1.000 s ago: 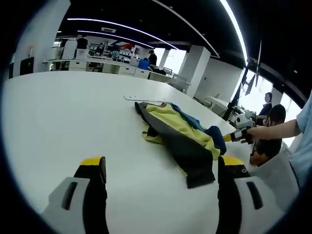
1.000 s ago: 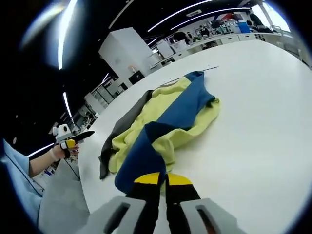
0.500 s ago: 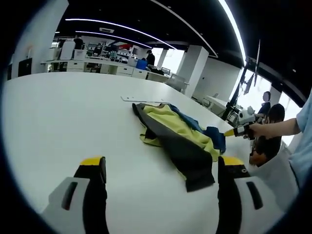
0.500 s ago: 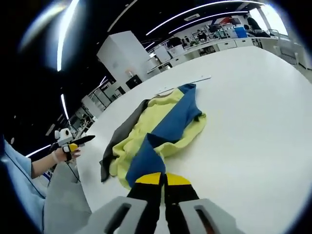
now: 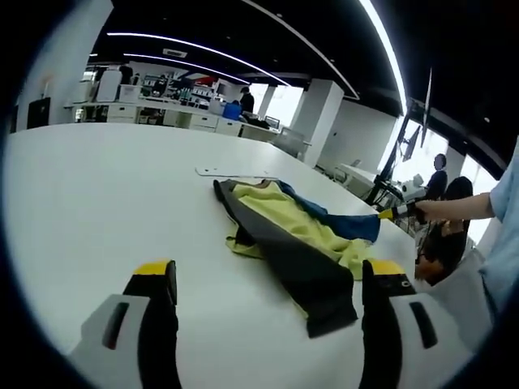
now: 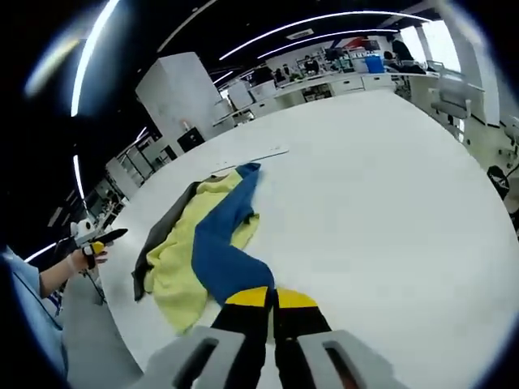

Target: Fold the garment on the visible template until the final outline fits inside the template.

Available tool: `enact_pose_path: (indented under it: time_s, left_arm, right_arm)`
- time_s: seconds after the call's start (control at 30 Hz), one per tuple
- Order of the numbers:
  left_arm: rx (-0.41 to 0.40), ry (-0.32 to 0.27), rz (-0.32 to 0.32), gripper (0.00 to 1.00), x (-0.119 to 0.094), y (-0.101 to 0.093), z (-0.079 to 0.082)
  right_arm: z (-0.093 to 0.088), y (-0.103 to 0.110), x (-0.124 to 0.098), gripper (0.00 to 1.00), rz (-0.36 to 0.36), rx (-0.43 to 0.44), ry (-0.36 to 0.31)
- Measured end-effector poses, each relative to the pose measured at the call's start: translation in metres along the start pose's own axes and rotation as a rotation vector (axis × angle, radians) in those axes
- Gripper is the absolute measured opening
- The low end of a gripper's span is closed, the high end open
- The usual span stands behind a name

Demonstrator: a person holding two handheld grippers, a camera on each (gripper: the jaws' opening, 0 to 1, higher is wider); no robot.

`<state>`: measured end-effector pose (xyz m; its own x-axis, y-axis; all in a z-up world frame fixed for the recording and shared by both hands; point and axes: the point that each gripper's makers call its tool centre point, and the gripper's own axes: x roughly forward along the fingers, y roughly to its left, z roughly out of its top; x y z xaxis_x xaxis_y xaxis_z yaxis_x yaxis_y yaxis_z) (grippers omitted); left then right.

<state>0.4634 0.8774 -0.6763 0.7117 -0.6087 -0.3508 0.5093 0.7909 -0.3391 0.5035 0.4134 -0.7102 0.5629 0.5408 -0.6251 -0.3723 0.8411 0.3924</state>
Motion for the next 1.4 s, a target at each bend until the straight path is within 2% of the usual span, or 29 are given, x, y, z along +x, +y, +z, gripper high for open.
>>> enact_pose_path:
  time_s: [0.27, 0.37, 0.47, 0.73, 0.9, 1.17, 1.4]
  left_arm:
    - [-0.007, -0.011, 0.025, 0.92, 0.001, 0.01, 0.008]
    - [-0.018, -0.015, 0.042, 0.92, 0.001, 0.018, 0.01]
    - [-0.022, -0.011, 0.056, 0.92, 0.003, 0.024, 0.009]
    - [-0.032, 0.005, 0.063, 0.92, 0.01, 0.027, 0.004]
    - [-0.036, 0.011, 0.06, 0.92, 0.014, 0.027, 0.003]
    - [-0.049, 0.03, 0.067, 0.92, 0.019, 0.034, -0.004]
    - [-0.064, 0.047, 0.075, 0.92, 0.021, 0.04, -0.013]
  right_arm:
    - [0.007, -0.051, -0.01, 0.0, -0.094, 0.003, 0.025]
    - [0.017, -0.077, -0.015, 0.0, -0.135, 0.016, 0.01]
    - [0.025, -0.09, -0.019, 0.0, -0.173, 0.006, -0.002]
    - [0.05, -0.147, -0.022, 0.0, -0.262, -0.011, -0.013]
    - [0.064, -0.186, -0.016, 0.0, -0.373, -0.016, -0.014]
    - [0.084, -0.213, 0.002, 0.0, -0.458, -0.047, -0.01]
    - [0.094, -0.227, 0.016, 0.0, -0.484, -0.069, 0.022]
